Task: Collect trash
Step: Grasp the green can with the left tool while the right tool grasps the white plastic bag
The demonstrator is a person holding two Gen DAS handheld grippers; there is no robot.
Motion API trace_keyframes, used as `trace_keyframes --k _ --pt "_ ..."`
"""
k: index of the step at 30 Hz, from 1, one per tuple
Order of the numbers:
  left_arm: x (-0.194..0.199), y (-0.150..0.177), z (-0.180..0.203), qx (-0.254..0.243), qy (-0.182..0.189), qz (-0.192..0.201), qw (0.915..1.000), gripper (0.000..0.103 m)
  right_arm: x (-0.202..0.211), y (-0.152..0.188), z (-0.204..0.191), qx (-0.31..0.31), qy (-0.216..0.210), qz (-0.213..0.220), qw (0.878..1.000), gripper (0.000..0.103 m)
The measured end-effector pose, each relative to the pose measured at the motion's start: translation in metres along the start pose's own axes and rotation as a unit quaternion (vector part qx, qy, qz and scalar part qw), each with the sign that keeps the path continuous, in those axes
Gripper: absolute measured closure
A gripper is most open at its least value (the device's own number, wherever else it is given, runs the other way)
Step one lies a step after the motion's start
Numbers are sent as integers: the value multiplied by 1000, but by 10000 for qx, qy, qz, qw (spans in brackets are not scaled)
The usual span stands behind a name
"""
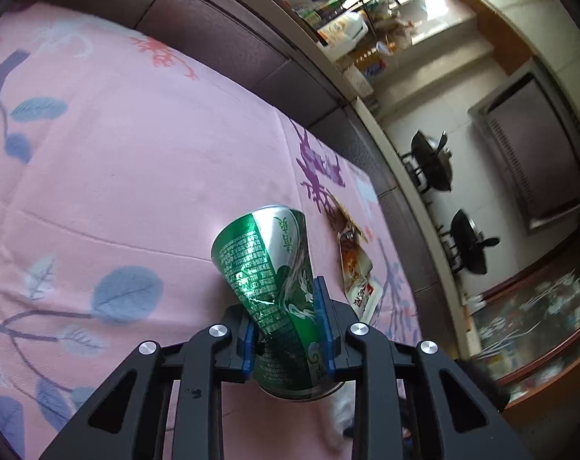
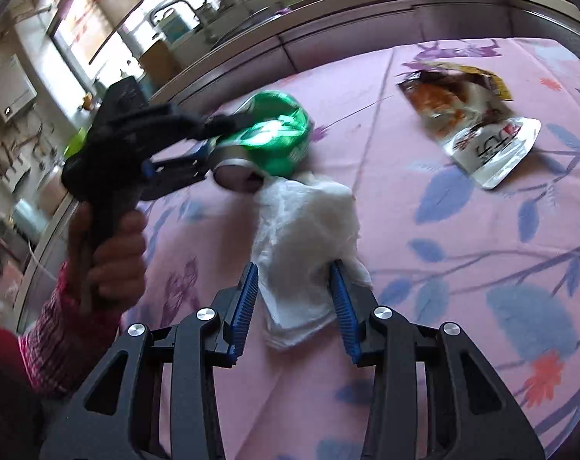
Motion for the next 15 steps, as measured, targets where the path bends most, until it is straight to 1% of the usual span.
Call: trace_keyframes --k 3,6,8,10,12,15 --pt "3 -2 0 -36 -32 29 10000 77 13 -2 2 53 125 98 9999 63" --pt "7 -4 -1 -69 -61 43 9999 76 31 -12 19 -11 382 297 9988 59" --pt "10 -3 0 -83 -95 60 9999 77 37 -19 30 -101 432 352 9984 58" --pt "12 -4 0 -89 -106 74 9999 77 36 -28 38 -21 471 387 9981 43" --pt "13 -4 0 -75 -113 82 9999 78 35 -33 44 164 613 433 9970 43" --pt "16 -3 4 -118 -140 96 9998 80 24 -42 53 354 600 294 9971 42"
Point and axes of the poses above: each gripper's, at about its wrist camera, not at the fingertips, and x roughly against the way its jaws point, z to its right, y to its underside, the point moved 8 cm from there along -x, roughly the way its jaws point, and after that the axes turned 8 degrees about x, right-handed, at the moved point
